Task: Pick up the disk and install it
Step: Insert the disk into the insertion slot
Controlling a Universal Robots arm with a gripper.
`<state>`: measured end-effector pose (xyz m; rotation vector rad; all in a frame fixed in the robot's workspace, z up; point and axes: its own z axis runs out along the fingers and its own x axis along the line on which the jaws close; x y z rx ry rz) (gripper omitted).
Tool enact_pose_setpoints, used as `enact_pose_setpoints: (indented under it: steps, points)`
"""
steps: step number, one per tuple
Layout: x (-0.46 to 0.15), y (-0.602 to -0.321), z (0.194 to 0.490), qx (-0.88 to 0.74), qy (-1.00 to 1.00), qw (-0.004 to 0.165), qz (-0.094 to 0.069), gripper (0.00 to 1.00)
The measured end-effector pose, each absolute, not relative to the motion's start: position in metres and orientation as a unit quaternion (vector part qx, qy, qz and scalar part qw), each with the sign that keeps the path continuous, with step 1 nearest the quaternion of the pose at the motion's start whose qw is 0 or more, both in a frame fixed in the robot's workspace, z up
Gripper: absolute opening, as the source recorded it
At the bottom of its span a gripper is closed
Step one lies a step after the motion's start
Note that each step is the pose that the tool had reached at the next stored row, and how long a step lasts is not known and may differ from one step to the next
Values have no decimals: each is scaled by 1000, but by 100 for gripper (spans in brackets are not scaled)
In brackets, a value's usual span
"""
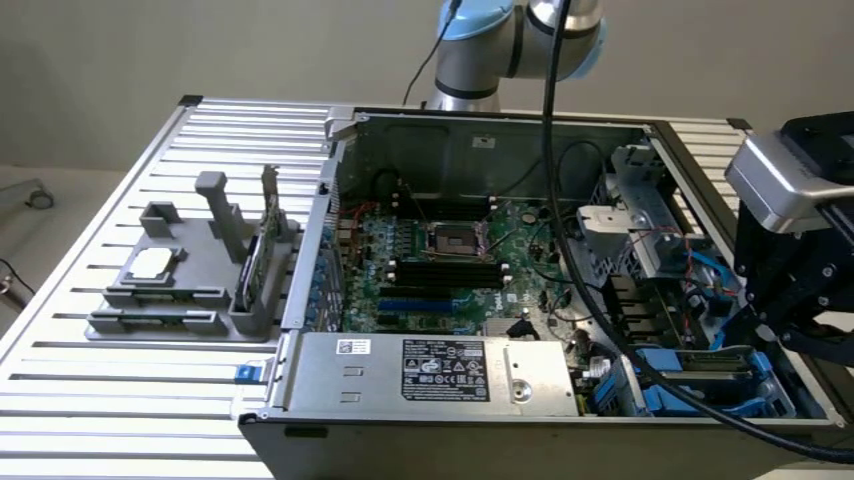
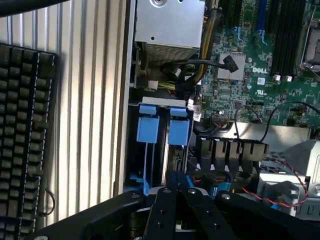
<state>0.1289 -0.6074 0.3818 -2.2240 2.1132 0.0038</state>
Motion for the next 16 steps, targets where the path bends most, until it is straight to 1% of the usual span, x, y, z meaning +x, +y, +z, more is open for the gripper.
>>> enact_pose_setpoints:
  steps: [7, 8, 9, 10, 13, 15, 16]
  points:
    - [129, -607, 382, -679, 733, 37, -1, 11]
    - [129, -607, 382, -672, 739, 37, -1, 12]
    - [129, -607, 382, -666, 745, 37, -2, 17]
    - [129, -607, 382, -659, 752, 37, -2, 17]
    - [129, -607, 382, -638, 769, 37, -3, 36]
    - [129, -607, 382, -624, 780, 37, -4, 36]
    - [129, -607, 382, -617, 786, 37, -4, 42]
